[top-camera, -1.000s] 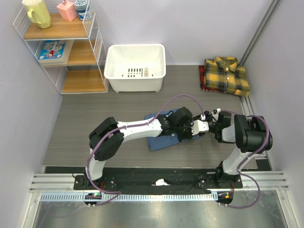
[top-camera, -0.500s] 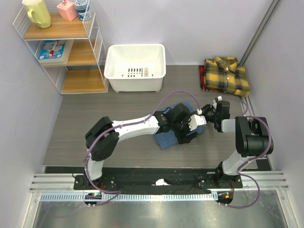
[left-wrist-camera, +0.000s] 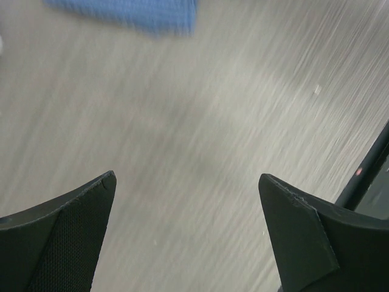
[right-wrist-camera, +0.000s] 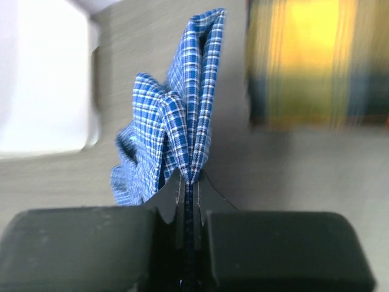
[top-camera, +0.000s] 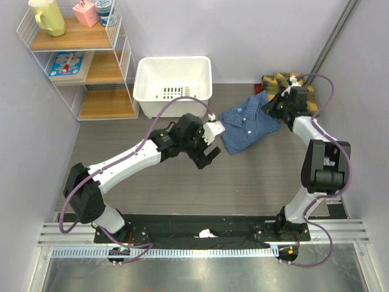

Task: Fold and stack the long sleeve shirts
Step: Neatly place the folded shirt to the corner

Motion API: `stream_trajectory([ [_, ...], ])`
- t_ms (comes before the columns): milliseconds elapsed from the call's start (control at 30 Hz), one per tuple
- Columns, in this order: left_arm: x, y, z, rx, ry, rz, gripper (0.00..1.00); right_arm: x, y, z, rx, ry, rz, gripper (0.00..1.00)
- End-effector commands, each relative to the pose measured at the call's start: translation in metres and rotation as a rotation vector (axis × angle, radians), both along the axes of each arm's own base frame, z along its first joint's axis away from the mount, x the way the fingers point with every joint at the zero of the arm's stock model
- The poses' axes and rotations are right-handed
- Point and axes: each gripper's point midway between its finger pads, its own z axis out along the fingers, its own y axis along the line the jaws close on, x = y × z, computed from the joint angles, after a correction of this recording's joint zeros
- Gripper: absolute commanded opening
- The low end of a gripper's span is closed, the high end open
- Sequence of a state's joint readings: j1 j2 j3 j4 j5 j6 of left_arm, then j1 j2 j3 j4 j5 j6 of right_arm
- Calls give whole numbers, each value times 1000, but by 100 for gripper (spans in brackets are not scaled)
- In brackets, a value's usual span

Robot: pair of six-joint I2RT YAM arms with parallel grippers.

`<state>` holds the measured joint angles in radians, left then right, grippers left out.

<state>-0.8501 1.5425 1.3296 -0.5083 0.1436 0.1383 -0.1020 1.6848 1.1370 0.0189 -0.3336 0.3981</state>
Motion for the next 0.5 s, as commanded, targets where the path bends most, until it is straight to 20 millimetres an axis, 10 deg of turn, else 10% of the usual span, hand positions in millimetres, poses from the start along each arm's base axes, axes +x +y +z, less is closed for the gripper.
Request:
stream_trajectory([
  [0, -16, 37, -28, 118, 52, 41, 100, 53, -25, 38, -172, -101, -20, 1],
  [167, -20, 59, -35, 143, 60, 72, 100, 105, -31, 40, -236, -115, -4, 1],
  [467, -21, 91, -50, 191, 75, 134, 100, 169, -28, 108, -353, -265, -35, 1],
])
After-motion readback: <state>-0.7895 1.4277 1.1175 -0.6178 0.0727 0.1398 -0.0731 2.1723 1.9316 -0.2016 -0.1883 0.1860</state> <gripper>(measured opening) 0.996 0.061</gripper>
